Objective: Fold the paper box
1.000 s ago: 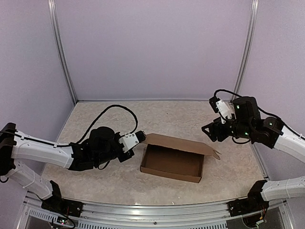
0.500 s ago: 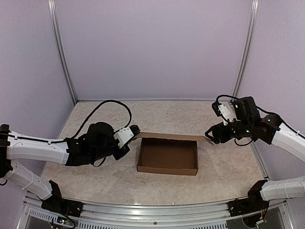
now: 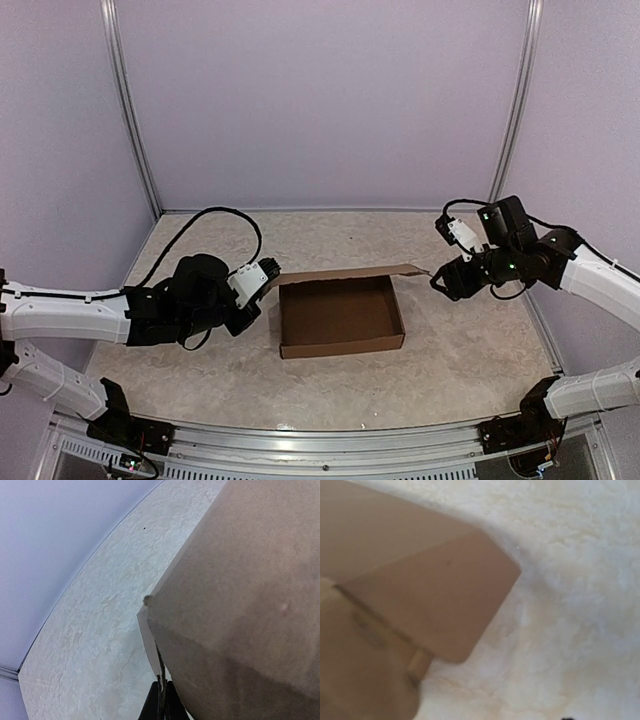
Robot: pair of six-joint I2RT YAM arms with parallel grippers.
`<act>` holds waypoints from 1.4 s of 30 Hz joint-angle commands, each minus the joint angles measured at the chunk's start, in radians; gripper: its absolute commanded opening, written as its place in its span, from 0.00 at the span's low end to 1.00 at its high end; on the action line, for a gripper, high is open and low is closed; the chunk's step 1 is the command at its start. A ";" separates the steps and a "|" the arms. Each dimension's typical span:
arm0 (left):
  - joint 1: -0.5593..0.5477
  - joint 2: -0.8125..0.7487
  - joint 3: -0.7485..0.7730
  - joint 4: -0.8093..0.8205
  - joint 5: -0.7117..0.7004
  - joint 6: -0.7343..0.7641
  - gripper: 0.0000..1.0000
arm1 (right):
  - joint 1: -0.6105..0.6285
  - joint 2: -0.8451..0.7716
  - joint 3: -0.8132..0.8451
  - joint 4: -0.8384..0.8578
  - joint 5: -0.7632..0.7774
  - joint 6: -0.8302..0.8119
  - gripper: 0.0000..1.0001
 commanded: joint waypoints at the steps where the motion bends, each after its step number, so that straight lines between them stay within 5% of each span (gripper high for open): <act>1: 0.004 -0.029 0.014 -0.025 0.002 -0.012 0.00 | -0.016 -0.005 0.007 0.055 -0.013 -0.163 0.65; 11: 0.002 -0.026 0.011 -0.020 0.008 -0.006 0.00 | -0.038 0.003 0.014 0.065 -0.039 -0.474 0.60; 22: -0.002 -0.021 0.011 -0.017 0.014 -0.001 0.00 | -0.062 0.041 0.067 0.042 -0.084 -0.465 0.43; 35: -0.008 -0.020 0.020 -0.028 0.010 -0.002 0.00 | -0.040 0.103 0.062 0.058 -0.253 -0.456 0.41; 42: -0.010 -0.017 0.024 -0.028 0.005 -0.001 0.00 | -0.004 0.109 0.059 0.038 -0.215 -0.473 0.38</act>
